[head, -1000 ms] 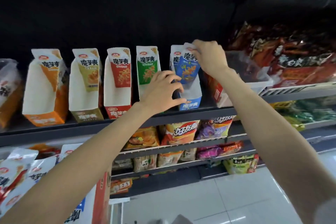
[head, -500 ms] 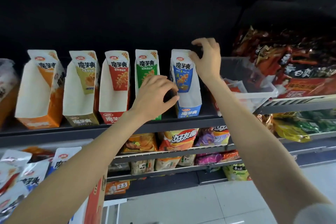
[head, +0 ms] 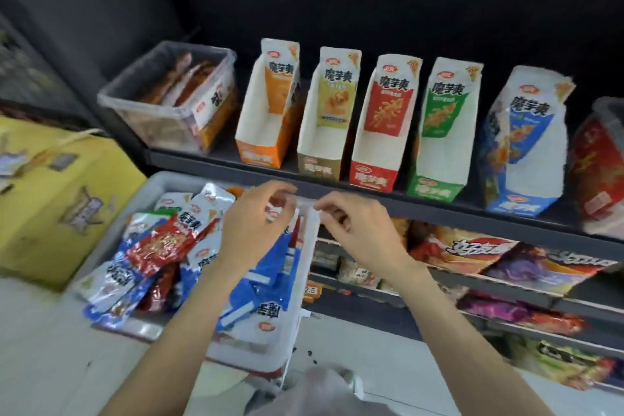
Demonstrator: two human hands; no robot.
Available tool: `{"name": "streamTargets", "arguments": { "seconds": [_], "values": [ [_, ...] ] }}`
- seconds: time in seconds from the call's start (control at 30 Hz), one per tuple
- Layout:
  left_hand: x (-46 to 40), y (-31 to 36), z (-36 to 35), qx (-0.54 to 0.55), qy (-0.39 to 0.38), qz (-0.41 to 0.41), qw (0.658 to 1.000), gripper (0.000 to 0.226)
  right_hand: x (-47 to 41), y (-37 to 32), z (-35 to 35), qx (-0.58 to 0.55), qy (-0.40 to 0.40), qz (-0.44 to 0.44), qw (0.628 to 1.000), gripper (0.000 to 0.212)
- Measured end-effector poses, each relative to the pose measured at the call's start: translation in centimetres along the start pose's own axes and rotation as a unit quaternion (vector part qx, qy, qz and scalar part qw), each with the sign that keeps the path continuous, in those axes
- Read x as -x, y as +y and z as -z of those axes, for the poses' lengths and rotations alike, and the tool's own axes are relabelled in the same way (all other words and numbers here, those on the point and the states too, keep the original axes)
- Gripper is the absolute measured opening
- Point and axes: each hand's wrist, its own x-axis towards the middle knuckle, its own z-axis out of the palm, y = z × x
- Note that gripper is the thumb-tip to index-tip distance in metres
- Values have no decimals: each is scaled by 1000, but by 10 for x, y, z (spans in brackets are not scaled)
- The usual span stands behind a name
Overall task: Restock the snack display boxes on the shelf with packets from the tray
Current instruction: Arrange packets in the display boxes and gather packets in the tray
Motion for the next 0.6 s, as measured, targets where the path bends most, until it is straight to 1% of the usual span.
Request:
{"name": "streamTargets", "arguments": {
  "seconds": [0.07,0.13,0.17,0.23,0.27,0.33,0.4,0.47,0.53,0.6],
  "values": [
    [15,-41,13,-118,-58,51,990,29,-10,-6,-37,27,-55,2,998,17],
    [29,-68,25,-181,-115,102,971,39,-20,-8,-68,83,-123,-14,989,29],
    [34,-77,28,-195,-143,116,963,47,-24,-8,-81,122,-163,-24,979,38],
    [43,-84,29,-188,-177,120,958,63,-28,-9,-98,196,-233,-42,952,58],
    [46,-83,27,-178,-186,117,959,71,-29,-10,-102,218,-247,-50,943,67],
    [48,-75,17,-178,-192,100,960,84,-30,-11,-106,231,-246,-60,939,76],
    [44,-66,5,-219,-193,86,952,85,-33,-8,-108,228,-234,-61,943,77],
    [38,-58,-5,-293,-210,76,930,87,-34,0,-111,224,-217,-58,948,73],
    [30,-52,-10,-343,-235,77,906,84,-35,8,-111,232,-206,-53,949,61],
    [24,-46,-13,-355,-258,86,895,76,-34,14,-111,249,-202,-37,946,45]
  ]
}}
